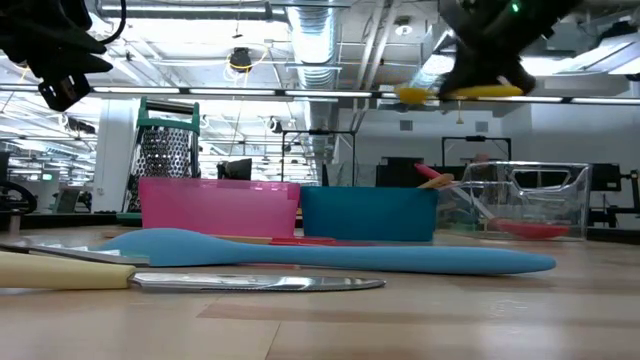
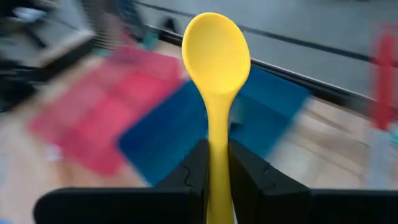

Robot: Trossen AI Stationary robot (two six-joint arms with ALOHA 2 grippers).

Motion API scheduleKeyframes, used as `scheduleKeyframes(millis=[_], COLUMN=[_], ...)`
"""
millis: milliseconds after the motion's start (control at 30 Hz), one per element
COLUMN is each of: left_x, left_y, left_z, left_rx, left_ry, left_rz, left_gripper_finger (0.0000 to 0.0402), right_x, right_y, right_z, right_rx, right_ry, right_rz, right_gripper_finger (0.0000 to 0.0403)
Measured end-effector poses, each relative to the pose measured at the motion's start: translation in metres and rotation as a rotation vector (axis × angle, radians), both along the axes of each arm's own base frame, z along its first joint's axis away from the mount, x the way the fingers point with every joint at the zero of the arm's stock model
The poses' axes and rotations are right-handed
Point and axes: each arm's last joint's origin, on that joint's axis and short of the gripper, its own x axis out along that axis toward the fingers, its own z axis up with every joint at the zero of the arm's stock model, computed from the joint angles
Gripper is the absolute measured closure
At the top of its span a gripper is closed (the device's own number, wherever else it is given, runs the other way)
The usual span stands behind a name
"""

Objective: Pick & Place Kitchen Items
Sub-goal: Put the yellow serving spoon into the transparent bin

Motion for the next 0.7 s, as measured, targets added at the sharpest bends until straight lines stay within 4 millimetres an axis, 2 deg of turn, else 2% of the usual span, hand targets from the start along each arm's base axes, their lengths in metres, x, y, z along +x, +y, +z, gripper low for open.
scheduleKeyframes(millis=[167,333,700], left_x=[0.0,0.0,0.0], left_y=[0.0,0.0,0.0], left_z=[0.0,0.0,0.0], left_rx=[0.0,0.0,-0.003], left_ry=[0.0,0.0,-0.005], left_rz=[0.0,0.0,0.0], left_gripper_finger=[0.0325,0.0325,0.0325], right_x=[-0.024,-0.039,-0.043], right_y=[-0.018,-0.032,-0.066], right_z=[-0.006,-0.011,-0.03], right_rx=[0.06,0.128,0.199], right_ry=[0.124,0.233,0.496], right_rz=[-0.132,-0.217,-0.294], right_gripper_finger=[0.0364,0.0363,0.0362])
